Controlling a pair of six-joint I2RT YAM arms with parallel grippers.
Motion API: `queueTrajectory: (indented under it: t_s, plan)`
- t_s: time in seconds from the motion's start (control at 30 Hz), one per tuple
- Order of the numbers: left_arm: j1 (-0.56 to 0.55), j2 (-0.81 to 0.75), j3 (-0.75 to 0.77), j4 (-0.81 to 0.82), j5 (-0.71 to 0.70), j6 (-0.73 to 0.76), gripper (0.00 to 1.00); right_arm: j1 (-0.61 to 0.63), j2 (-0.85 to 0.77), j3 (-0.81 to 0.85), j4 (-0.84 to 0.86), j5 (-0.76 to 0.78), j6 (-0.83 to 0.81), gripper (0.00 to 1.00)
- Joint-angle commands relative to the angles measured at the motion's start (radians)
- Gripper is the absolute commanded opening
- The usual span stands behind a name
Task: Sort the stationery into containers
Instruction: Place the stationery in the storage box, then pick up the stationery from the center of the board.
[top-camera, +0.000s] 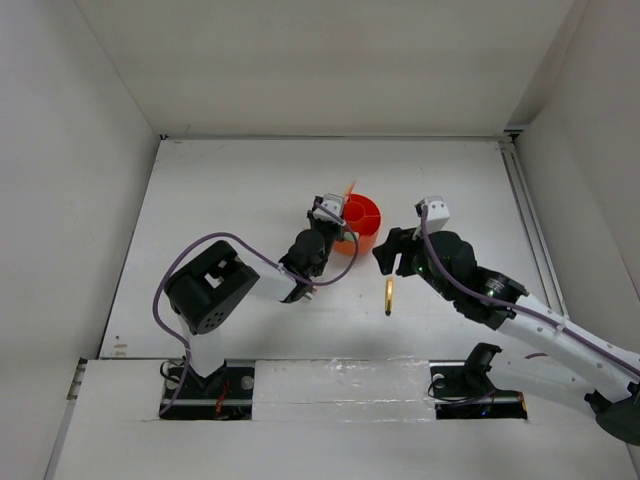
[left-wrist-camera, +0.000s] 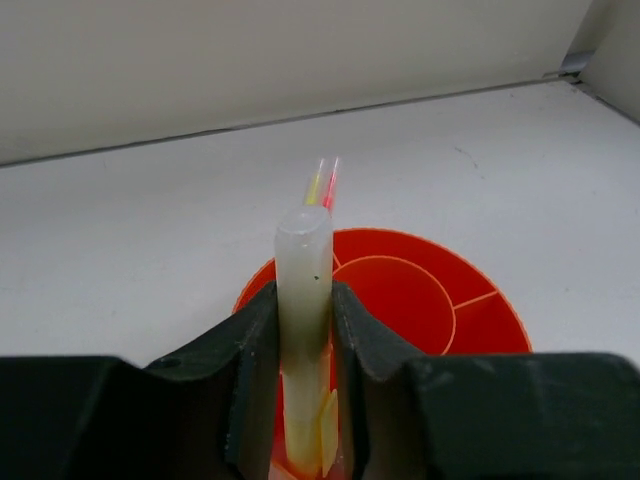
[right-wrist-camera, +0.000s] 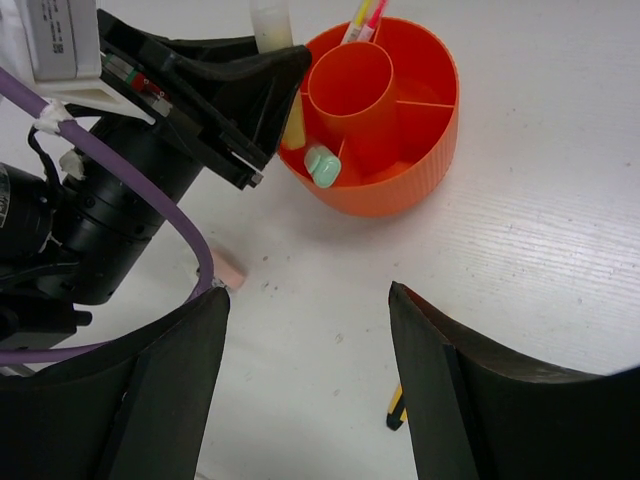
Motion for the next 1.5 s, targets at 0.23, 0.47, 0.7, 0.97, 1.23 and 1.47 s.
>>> queueTrajectory:
  t_s: [0.23,0.47,0.7,0.97,1.23,1.47]
  plan:
    - [-0.046,-0.038,-0.082,0.338,0.006,0.025,0.63,-0.006,0.014,0.009,0.031,-0.007,-0.010,0.71]
    - [-0.055,-0.198,-0.138,0.324,0.006,-0.015,1.00,-0.006,0.032,0.009,0.049,-0.007,-0.010,0.71]
    - [-0.064,-0.353,-0.172,0.273,-0.011,-0.024,1.00,-0.015,0.063,0.009,0.080,-0.035,-0.010,0.71]
    - [-0.064,-0.463,-0.093,-0.044,-0.230,-0.087,1.00,-0.015,0.083,0.009,0.089,-0.035,-0.028,0.71]
    - [0.031,-0.474,0.246,-0.917,-0.431,-0.538,1.00,-0.050,0.144,0.047,-0.021,0.035,0.039,0.73]
    - [0.040,-0.520,0.331,-1.352,-0.480,-0.920,1.00,-0.070,0.221,0.058,-0.172,0.117,0.182,0.77]
